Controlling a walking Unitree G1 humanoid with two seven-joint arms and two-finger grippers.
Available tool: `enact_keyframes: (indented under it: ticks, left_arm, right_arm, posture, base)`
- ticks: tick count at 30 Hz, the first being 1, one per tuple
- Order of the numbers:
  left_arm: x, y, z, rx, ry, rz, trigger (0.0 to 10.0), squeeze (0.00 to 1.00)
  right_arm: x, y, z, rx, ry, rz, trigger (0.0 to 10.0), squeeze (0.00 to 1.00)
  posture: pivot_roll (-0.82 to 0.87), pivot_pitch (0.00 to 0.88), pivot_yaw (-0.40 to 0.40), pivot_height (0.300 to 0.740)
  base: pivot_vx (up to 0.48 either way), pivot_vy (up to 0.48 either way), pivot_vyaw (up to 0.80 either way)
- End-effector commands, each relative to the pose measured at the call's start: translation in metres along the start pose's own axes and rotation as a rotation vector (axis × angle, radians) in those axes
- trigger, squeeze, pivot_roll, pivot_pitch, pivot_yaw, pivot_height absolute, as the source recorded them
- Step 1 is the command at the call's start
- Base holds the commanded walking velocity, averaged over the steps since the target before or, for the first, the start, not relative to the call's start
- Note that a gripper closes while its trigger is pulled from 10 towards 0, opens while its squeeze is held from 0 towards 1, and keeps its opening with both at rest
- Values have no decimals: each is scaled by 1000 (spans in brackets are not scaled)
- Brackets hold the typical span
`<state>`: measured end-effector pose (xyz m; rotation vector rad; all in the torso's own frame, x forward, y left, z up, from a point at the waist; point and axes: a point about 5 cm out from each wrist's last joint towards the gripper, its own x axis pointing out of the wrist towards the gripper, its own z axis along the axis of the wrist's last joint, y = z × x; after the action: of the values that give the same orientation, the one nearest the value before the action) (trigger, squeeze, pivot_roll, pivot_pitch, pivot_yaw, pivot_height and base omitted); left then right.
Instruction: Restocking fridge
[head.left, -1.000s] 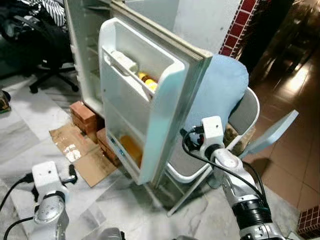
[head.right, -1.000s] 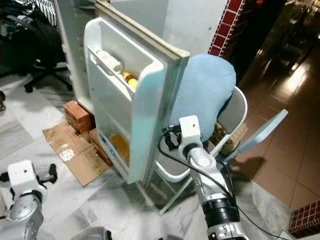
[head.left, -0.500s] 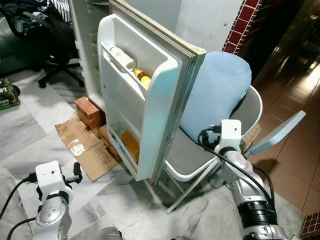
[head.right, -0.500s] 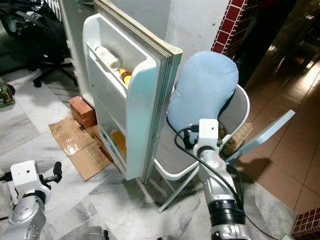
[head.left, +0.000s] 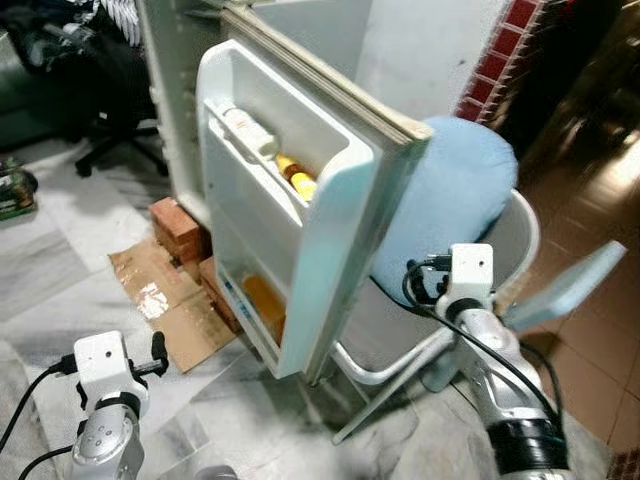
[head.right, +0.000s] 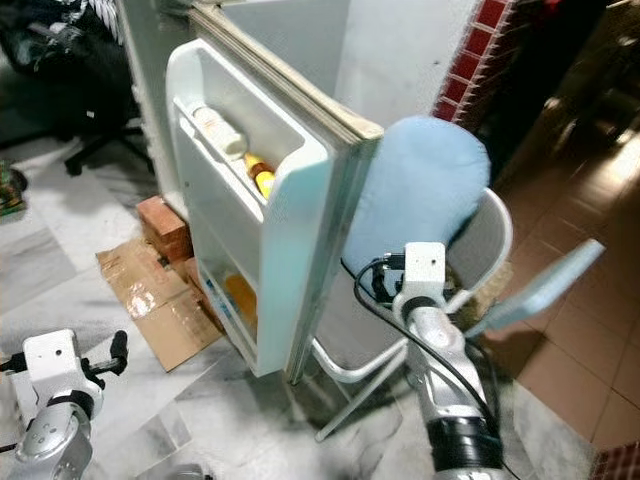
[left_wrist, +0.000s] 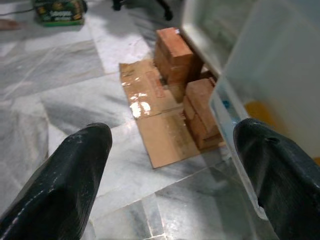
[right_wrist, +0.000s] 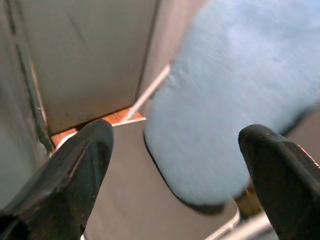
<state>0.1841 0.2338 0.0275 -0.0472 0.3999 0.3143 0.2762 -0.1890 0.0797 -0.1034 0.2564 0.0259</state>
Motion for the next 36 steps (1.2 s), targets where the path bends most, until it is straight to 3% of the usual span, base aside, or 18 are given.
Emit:
enact_keyframes:
  ticks: [1,5,11,15,18,21,26,27,28,34,36]
  left_arm:
    - [-3,-5,3,9,-17,-26,10000,0]
    - [-9,-10,2,35,-50,-58,10000,0]
    - [-16,-16,13,115,-149,-107,10000,0]
    - [-23,-17,17,109,-179,-135,10000,0]
    - [-38,-22,21,135,-226,-177,10000,0]
    - [-49,-28,19,107,-225,-231,10000,0]
    - [-52,-34,10,106,-179,-258,10000,0]
    - [-51,-30,-2,43,-73,-214,10000,0]
    - [-51,-27,-9,-6,-22,-190,10000,0]
    - [-66,-17,-40,-110,161,-130,10000,0]
    - [-69,-15,-44,-134,178,-113,10000,0]
  right_arm:
    - [-8,-8,1,-18,-44,30,10000,0]
    - [-26,-15,-4,-101,-143,88,10000,0]
    - [-47,-23,-15,15,-158,53,10000,0]
    - [-57,-23,-15,23,-185,63,10000,0]
    - [-63,-26,-23,-2,-156,55,10000,0]
    - [-55,-28,-23,9,-113,33,10000,0]
    - [-36,-17,-12,36,-109,41,10000,0]
    - [-16,-3,2,44,-122,66,10000,0]
    - [-7,4,10,53,-133,78,10000,0]
    - [28,39,50,67,-187,177,10000,0]
    - [33,45,58,88,-187,192,10000,0]
  posture:
    - [111,0,-127,716]
    - [107,0,-128,716]
    - [99,0,-124,716]
    - [96,0,-121,716]
    - [94,0,-118,716]
    - [103,0,-128,716]
    - [123,0,-147,716]
    - [146,0,-168,716]
    - [155,0,-177,716]
    - [196,0,-223,716]
    - [203,0,-227,716]
  base:
    - [292,0,0]
    - [69,0,0]
    - [0,0,0]
    - [0,0,0]
    - [0,0,0]
    - [0,0,0]
    - [0,0,0]
    - [0,0,0]
    - [0,0,0]
    - [0,0,0]
    - [0,0,0]
